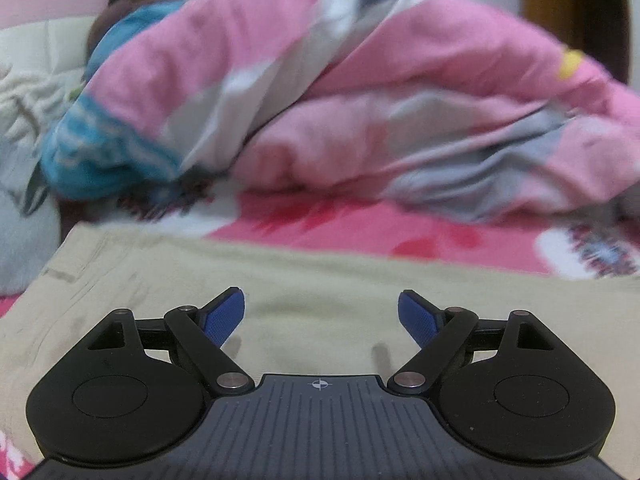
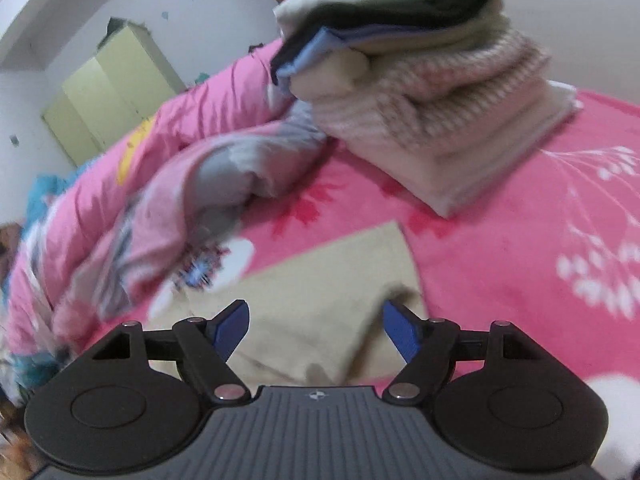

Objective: Fold clothes

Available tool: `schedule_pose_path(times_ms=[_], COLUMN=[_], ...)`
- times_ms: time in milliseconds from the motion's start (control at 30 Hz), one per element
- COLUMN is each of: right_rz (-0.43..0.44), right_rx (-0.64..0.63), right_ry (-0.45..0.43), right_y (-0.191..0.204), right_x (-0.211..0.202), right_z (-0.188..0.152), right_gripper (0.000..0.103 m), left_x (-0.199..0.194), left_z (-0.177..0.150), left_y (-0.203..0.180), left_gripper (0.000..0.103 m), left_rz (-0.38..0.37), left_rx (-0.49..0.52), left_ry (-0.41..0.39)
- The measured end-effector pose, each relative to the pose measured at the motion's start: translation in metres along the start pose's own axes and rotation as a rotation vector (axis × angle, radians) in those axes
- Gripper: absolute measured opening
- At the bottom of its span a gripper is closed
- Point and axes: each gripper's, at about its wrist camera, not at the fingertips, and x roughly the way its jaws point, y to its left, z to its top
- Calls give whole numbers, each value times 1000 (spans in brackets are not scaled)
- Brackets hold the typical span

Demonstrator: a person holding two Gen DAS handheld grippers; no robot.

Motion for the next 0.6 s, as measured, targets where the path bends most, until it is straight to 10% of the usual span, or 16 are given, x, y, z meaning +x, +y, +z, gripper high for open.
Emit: schedule_pose_path(times_ms=[367,600], right_rz=[-24,112], right_rx=[-539,-591], right_ry=[-48,-10], right_y=[66,61], right_x=[13,26], right_z=[-32,2], right_gripper=[76,87], left_x=[37,44], left_z=[-19,-27], left_y=[-91,-83], left_gripper=[85,89], left_rz=[-29,-44], left_rx=[217,162], left_ry=[92,104])
